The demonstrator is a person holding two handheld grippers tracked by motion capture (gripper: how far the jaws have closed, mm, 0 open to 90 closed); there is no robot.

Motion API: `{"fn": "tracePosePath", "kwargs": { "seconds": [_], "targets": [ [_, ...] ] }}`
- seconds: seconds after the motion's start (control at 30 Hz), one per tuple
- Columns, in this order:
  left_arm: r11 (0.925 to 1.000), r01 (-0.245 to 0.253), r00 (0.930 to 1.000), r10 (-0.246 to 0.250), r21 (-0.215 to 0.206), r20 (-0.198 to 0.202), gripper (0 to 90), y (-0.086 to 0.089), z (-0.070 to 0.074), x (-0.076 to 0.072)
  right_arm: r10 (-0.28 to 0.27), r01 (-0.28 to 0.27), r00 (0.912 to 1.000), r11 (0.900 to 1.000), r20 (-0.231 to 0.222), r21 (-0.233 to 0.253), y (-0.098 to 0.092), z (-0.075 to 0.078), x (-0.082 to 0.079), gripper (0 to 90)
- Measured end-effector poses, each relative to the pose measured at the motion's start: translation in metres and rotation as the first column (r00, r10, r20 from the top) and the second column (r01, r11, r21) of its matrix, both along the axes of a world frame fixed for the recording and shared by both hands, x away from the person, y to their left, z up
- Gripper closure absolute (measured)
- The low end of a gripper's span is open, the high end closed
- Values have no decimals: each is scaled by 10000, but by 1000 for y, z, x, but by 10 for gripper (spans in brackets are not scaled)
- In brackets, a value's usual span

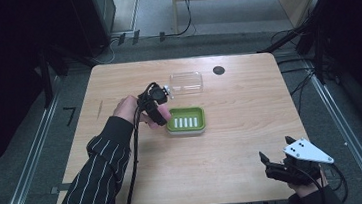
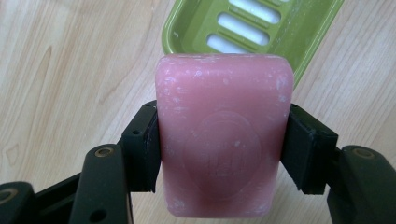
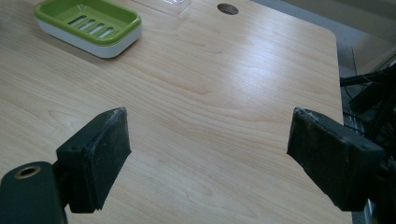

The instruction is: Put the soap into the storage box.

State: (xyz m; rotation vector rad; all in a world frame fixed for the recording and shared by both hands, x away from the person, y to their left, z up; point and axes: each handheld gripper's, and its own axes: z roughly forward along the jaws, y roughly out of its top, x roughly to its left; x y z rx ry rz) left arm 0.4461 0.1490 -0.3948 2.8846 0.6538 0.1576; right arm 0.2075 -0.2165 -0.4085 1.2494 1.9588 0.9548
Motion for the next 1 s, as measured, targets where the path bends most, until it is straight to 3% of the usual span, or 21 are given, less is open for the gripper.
{"fn": "tracePosePath", "kwargs": {
  "seconds": [0.6, 1.0],
  "targets": [
    [9972, 736, 9971, -738, 129, 184, 391, -20, 0, 5, -195, 195, 9998, 9998, -35, -36, -4, 0, -5, 135],
    [9917, 1281, 9909, -1285, 118, 396, 391, -35, -2, 7, -384, 384, 9993, 9992, -9, -56, -9, 0, -10, 135]
  ]
}}
